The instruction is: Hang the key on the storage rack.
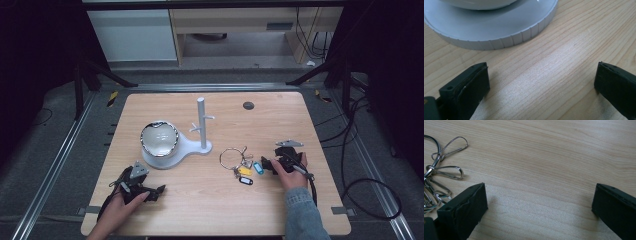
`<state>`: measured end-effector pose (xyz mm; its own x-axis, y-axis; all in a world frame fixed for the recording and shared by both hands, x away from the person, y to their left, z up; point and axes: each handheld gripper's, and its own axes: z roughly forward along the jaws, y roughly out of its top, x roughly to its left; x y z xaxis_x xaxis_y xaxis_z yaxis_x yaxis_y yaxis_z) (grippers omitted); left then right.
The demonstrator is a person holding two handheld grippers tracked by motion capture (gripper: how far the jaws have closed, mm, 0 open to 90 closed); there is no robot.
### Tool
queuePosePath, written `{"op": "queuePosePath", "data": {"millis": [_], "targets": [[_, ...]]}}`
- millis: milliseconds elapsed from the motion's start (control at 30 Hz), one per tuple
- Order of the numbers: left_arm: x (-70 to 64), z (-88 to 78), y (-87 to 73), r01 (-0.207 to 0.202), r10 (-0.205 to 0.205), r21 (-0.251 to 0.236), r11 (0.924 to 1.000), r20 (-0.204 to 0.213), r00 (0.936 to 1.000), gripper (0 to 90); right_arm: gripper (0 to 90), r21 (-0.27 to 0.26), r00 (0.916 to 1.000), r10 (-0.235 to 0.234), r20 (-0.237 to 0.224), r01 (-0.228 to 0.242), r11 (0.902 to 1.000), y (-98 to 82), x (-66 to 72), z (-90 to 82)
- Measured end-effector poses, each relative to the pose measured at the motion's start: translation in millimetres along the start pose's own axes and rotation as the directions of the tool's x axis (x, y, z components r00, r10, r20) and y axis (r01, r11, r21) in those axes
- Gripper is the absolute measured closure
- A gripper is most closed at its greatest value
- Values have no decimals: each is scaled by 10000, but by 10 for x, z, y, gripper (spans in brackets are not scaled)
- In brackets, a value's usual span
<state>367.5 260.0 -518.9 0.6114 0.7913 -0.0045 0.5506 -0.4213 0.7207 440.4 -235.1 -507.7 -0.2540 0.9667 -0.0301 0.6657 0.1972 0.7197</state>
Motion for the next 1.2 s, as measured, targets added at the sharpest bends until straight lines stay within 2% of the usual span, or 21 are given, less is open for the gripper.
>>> {"op": "queuePosePath", "data": {"millis": [200,333,400,467,500,600,733,767,800,867,900,933,967,1000,1033,1067,1133,1167,1200], "targets": [[0,0,0,2,-2,-1,10000,-1,10000,0,19,40,9997,-191,-157,192,9998,-4,-11,-16],[-1,0,0,3,-3,-3,10000,-4,10000,0,104,170,9989,-322,-333,328,9993,11,-5,-55],[-3,0,-3,12,-12,-23,10000,-8,10000,0,179,316,9975,-530,-468,545,9980,34,6,-83],[-3,-1,-4,11,-11,-25,10000,-12,10000,0,194,475,9934,-932,-668,965,9942,78,37,-120],[-3,-1,-4,11,-11,-25,10000,-12,10000,0,194,475,9934,-932,-668,965,9942,78,37,-120],[-3,-1,-4,15,-15,-26,10000,-12,10000,0,223,782,9835,-1452,-1081,1540,9850,193,92,-184],[-3,-1,-3,15,-15,-25,10000,-10,10000,0,252,1339,9581,-2232,-1795,2486,9593,350,162,-217],[-3,-1,-3,15,-15,-25,10000,-10,10000,0,252,1339,9581,-2232,-1795,2486,9593,350,162,-217],[-3,-1,-3,14,-14,-26,10000,-12,10000,0,263,1470,9530,-2401,-1849,2684,9520,389,181,-221],[-3,-1,-3,13,-13,-24,10000,-10,10000,0,321,1732,9284,-2909,-2312,3336,9267,517,248,-231],[-3,-1,-3,14,-14,-27,10000,-12,10000,0,348,1769,9204,-3073,-2417,3532,9187,547,263,-232],[-3,-1,-3,12,-12,-24,10000,-11,10000,0,375,1812,9087,-3308,-2546,3809,9067,584,288,-236],[-3,-1,-3,12,-12,-24,10000,-11,10000,0,375,1812,9087,-3308,-2546,3809,9067,584,288,-236],[-3,-1,-3,12,-12,-24,10000,-11,10000,0,439,1868,8887,-3616,-2820,4205,8878,662,344,-241],[-3,-1,-3,14,-14,-24,10000,-12,10000,0,439,1868,8887,-3616,-2820,4205,8878,662,344,-241],[-3,-1,-4,13,-13,-25,10000,-11,10000,0,479,1887,8720,-3791,-3096,4471,8744,719,387,-241],[-3,-1,-4,12,-12,-25,10000,-11,10000,0,544,1924,8554,-3997,-3294,4752,8586,779,428,-236],[-3,-1,-4,12,-12,-25,10000,-11,10000,0,544,1924,8554,-3997,-3294,4752,8586,779,428,-236],[-3,-1,-4,12,-12,-24,10000,-11,10000,0,563,1926,8455,-4130,-3385,4918,8491,804,450,-232]]}}
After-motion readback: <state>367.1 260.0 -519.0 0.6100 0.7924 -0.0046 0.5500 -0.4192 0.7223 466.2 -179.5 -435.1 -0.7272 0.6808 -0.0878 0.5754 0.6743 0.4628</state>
